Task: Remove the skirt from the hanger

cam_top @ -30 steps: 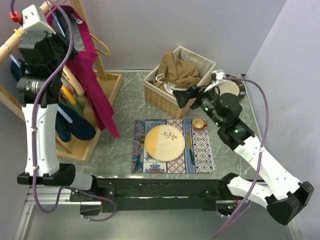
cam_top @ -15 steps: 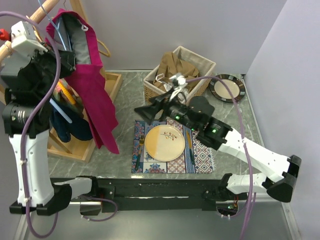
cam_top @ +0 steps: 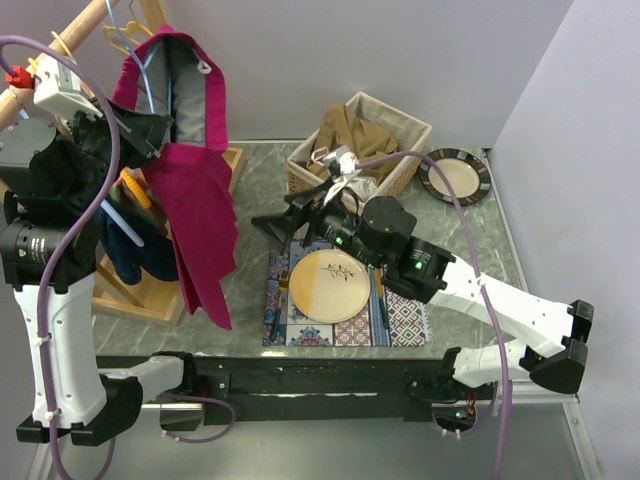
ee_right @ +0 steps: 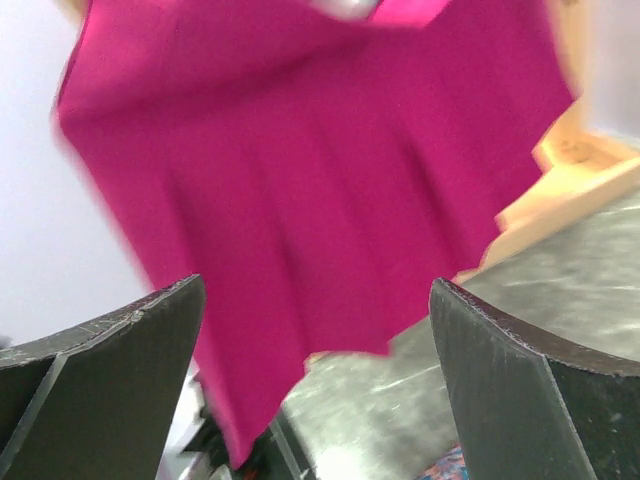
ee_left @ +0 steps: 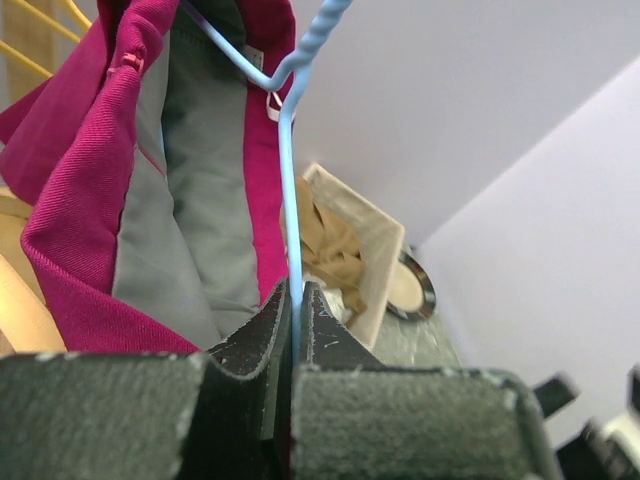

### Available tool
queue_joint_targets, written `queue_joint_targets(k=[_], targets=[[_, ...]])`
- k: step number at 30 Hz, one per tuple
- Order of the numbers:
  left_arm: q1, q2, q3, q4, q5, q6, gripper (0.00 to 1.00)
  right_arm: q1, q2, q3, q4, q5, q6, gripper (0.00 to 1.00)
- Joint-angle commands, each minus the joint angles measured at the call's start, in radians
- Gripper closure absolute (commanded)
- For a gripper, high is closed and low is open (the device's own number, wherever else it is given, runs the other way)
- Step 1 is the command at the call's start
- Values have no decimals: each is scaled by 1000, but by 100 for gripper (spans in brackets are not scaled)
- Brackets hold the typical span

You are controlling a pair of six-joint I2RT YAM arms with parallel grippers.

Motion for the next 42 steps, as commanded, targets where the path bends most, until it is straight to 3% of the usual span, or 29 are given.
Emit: queue_joint_targets(k=[1, 7, 13, 21, 27, 33, 36, 37, 39, 40, 42], targets=[[-4, -64, -16, 127, 124, -18, 99, -17, -11, 161, -4, 203, -114, 0], [-5, -51, -8, 68, 263, 7, 99, -87, 67, 309, -7, 289, -248, 0], [-5, -86, -62, 76, 302, 25, 99, -201, 170, 446, -73, 137, -256, 0], [-5, -110, -93, 91, 457, 10, 99, -212, 271, 537, -57, 56, -340, 0], [-4, -141, -128, 91, 540, 10, 99, -213, 383, 621, -62, 171, -432, 0], [-5, -161, -172, 91, 573, 21, 99, -236, 522, 802, -134, 211, -413, 1], [-5, -169, -174, 94, 576, 24, 99, -245, 565, 845, -148, 222, -400, 14], [-5, -170, -174, 97, 576, 25, 99, -248, 575, 847, -145, 225, -400, 27], [-4, -175, -169, 93, 578, 27, 99, -259, 584, 853, -148, 235, -390, 41], [-5, -178, -171, 93, 578, 25, 99, -267, 590, 856, -154, 255, -382, 53], [-5, -190, -177, 93, 578, 28, 99, -293, 590, 854, -159, 254, -351, 57]])
